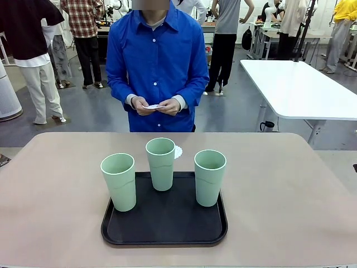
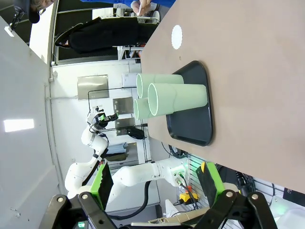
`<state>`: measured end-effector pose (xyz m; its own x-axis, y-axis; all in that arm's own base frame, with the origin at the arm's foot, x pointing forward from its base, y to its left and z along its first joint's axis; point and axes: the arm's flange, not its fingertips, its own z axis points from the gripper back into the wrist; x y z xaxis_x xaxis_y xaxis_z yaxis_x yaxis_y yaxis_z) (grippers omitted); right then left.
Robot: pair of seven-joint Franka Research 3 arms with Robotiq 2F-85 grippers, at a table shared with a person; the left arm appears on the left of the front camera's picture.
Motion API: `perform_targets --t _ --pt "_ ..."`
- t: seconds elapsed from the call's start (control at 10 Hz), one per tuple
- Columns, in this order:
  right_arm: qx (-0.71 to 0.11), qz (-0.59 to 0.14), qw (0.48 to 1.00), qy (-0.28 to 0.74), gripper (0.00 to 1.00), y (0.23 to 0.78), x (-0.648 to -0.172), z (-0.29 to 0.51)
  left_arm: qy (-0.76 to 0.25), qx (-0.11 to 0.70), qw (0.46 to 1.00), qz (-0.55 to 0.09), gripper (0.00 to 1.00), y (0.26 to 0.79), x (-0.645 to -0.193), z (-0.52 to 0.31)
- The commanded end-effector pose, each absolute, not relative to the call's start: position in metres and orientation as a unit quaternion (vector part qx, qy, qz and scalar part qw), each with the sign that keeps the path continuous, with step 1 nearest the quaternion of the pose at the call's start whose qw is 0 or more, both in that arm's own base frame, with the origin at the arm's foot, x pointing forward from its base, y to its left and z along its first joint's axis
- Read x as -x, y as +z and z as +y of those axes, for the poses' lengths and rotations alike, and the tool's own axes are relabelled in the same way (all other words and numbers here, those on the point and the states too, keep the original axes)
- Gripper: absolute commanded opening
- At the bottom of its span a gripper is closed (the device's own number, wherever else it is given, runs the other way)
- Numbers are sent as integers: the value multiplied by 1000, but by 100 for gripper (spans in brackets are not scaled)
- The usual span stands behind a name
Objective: Place coasters on the table and set cups on them.
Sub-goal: Pick up one Reusable plastic cup and place it on a coaster set by the human.
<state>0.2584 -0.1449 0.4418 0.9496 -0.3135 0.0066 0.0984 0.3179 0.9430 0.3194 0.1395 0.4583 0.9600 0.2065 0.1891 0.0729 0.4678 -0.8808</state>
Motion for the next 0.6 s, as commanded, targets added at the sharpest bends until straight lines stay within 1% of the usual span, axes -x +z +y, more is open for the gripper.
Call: perform_targets --t 0.0,0.1,0.2,0.3,0.5 --pt "-576 -96 801 -128 100 442 -260 -145 39 514 846 -136 100 458 -319 139" --pt "-576 -96 801 -128 100 442 -260 -145 -99 494 846 -172 100 478 -324 135" --pt "-576 -96 801 -128 100 442 -260 -145 -198 434 856 -201 100 504 -330 121" --pt "-576 -96 801 -128 100 442 -260 -145 -290 379 854 -210 100 527 -337 99" --pt "-576 -96 801 -128 100 442 -260 -145 -456 279 824 -189 100 540 -346 47"
